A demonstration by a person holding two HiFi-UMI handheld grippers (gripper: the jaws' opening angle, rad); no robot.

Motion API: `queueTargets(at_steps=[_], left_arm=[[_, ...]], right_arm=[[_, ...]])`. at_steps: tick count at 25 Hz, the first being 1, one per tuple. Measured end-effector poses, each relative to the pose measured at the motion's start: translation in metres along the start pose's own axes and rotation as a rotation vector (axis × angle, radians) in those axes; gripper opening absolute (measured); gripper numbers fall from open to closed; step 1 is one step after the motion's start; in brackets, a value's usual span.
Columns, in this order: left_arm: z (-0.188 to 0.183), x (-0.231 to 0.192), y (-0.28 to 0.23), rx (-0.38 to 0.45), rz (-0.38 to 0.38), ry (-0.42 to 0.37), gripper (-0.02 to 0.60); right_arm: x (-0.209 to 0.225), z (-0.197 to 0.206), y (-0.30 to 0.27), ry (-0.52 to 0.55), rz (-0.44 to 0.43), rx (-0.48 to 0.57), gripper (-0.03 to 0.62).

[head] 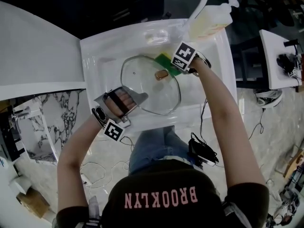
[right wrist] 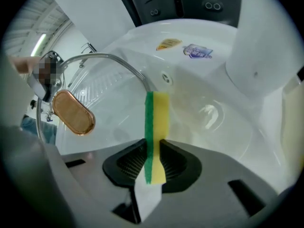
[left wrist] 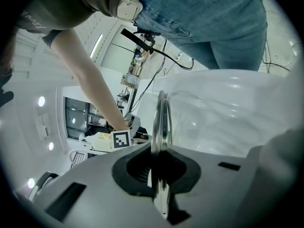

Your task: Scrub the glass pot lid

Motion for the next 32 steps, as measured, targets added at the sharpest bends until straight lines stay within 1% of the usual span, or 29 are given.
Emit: queueTargets(at_steps=[3,4,7,9,14,17,20,23,27,30,32], left_arm=[[0.001,0.000,-0.001,-0.003,0.005,0.008,0.015],[0.000,0.000,-0.002,-0.005,0.008,0.012,0.015],[0.002,-0.001,-0.003,-0.011,0.023,0.011,0.015],[0.003,-0.001,-0.004,-0.018,0.031,0.014,0.015],[0.001,0.002,-0.007,-0.037,0.050,0.049,0.015],[0.000,0.000,-0.008,-0.053,0.057,0.058,0.015],[-0.001,-0.002,-0.011,-0.073,0.062,0.082,0.016],[-0.004,-0.001,-0.015,-0.091,0.074,0.105,0.017],[-0.007,-0.002,-0.020,-0.112,0.093,0.118,0.017],[-0.009,-0.001,-0.022,-0.118,0.132,0.133,0.017],[-0.011,-0.001,-0.023,-0.116,0.186,0.153,0.017]], right_arm=[[0.004,0.012,0.002,-0.033,0.071,-0.014,0.077],[0.005,0.016,0.006,-0.059,0.088,0.002,0.077],[0.007,0.023,0.025,-0.165,0.091,0.129,0.077],[0.003,0.027,0.039,-0.202,0.092,0.199,0.077],[-0.017,0.038,0.066,-0.224,0.144,0.305,0.078],[-0.033,0.045,0.081,-0.241,0.167,0.402,0.078],[-0.048,0.054,0.098,-0.253,0.187,0.491,0.078],[-0.063,0.064,0.115,-0.258,0.219,0.572,0.079],[-0.082,0.075,0.143,-0.284,0.271,0.714,0.080],[-0.098,0.088,0.162,-0.328,0.314,0.826,0.080],[-0.107,0.096,0.174,-0.354,0.352,0.883,0.080]])
Point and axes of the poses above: the fingertips, and each gripper's own axes: y backward along the fingers, x to its right, z out of its underside, the point moved 7 cm from there along y, backward along the fingers, and after that the axes turned 6 degrees about -z, right-handed, at the moved point
